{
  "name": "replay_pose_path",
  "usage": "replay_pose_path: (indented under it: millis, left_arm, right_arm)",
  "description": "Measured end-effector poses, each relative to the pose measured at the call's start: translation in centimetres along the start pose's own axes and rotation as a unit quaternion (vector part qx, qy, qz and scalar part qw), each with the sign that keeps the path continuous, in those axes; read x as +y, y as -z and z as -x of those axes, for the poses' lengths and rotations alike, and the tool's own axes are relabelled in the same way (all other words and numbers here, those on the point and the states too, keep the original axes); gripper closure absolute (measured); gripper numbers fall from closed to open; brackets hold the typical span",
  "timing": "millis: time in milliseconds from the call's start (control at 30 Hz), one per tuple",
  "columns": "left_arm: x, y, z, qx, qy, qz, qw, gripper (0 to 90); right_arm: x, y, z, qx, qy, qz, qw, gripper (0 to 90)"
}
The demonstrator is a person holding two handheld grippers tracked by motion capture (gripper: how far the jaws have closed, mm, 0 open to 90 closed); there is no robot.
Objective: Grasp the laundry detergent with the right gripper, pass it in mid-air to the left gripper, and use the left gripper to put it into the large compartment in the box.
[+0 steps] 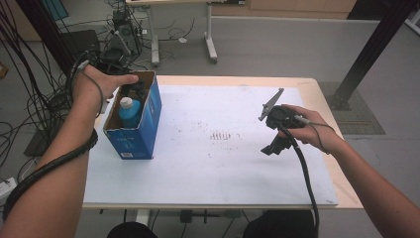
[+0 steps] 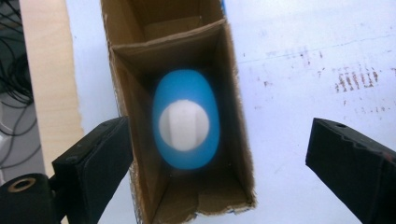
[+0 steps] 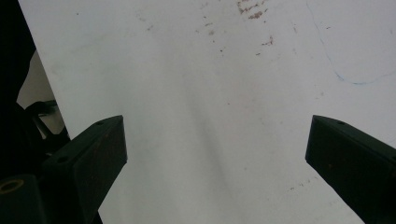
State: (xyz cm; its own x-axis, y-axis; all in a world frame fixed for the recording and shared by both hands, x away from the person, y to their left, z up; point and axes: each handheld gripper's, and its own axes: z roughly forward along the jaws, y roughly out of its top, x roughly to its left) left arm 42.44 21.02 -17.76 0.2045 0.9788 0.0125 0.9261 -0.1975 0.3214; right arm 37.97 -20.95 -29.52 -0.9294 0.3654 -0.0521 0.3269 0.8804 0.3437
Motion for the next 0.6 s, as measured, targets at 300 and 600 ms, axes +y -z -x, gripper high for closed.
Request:
replay_pose_path:
  millis: [300, 600]
  left_arm:
    - [1.1, 1.7, 2.3, -0.002, -0.027, 0.001, 0.9996, 5.4]
    - [2.6, 2.6, 6.7, -0.014, -0.078, 0.006, 0.9968, 6.0]
  right_arm:
    - [-0.3, 0.4, 0.0, -0.001, -0.004, -0.001, 1.0, 5.3]
    - [-0.7, 0.6, 0.1, -0.001, -0.012, 0.001, 0.9999, 5.4]
